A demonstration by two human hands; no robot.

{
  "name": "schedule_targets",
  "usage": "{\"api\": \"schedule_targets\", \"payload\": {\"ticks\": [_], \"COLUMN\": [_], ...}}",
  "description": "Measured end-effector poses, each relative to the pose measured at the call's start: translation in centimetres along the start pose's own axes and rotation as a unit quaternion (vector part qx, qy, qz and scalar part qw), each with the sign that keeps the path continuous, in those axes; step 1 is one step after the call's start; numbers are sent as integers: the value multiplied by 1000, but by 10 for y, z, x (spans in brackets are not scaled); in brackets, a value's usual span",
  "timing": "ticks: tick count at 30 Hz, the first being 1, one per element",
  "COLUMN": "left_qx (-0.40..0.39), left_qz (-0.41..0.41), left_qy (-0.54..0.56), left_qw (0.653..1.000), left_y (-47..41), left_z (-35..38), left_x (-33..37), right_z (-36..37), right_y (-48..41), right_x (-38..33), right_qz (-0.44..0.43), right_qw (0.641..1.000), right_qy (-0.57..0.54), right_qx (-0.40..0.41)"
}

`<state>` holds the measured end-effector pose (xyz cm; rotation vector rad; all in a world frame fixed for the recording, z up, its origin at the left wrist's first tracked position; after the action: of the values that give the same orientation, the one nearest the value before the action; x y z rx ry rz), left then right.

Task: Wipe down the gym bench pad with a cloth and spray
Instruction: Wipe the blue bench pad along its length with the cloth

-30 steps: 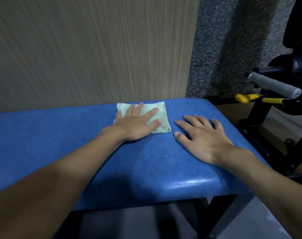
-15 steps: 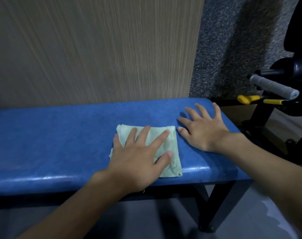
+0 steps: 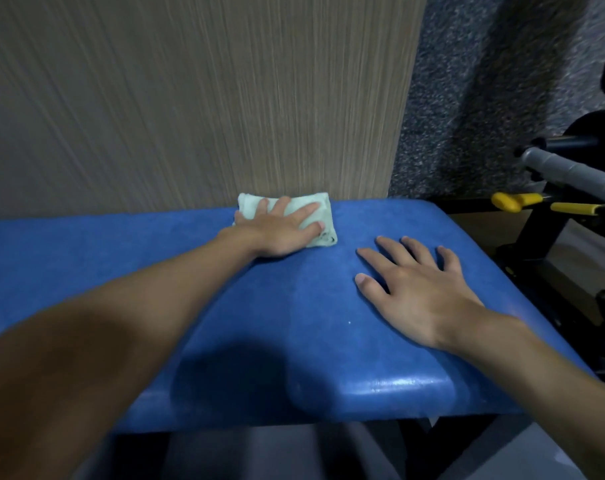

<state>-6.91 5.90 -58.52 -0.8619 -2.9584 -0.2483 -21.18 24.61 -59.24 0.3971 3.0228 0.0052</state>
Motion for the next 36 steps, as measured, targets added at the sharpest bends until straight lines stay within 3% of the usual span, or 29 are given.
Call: {"api": "schedule_targets", "payload": {"ticks": [7,22,28,36], "left_qx": [-6,50,9,0], "left_qz": [-12,61,51,8], "left_qy": [6,-32,-9,-8], "left_qw": [1000,996,999,1000], "left_y": [-2,201,160,27], "left_z": [-1,43,32,5], "left_x": [-2,32,22,-9], "right_z": [-1,-12,-6,1], "right_y": [0,1,-6,-9], "right_x": [0,-1,-9,-7], "right_qz": [4,11,-5,-2], "right_qw": [1000,1000,1000,1000], "right_qy": [-4,-13,-12,1], "right_qx": [2,-22,-23,-10]}}
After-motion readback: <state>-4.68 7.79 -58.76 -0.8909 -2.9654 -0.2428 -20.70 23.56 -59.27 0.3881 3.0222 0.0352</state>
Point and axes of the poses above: each hand's wrist, its own y-axis away from the middle knuckle, its own z-axis out of the palm, x = y × z, the point moved 3 cm from there along -y, towards the middle knuckle, and after that the axes turned 3 degrees about z, right-handed, at the moved point
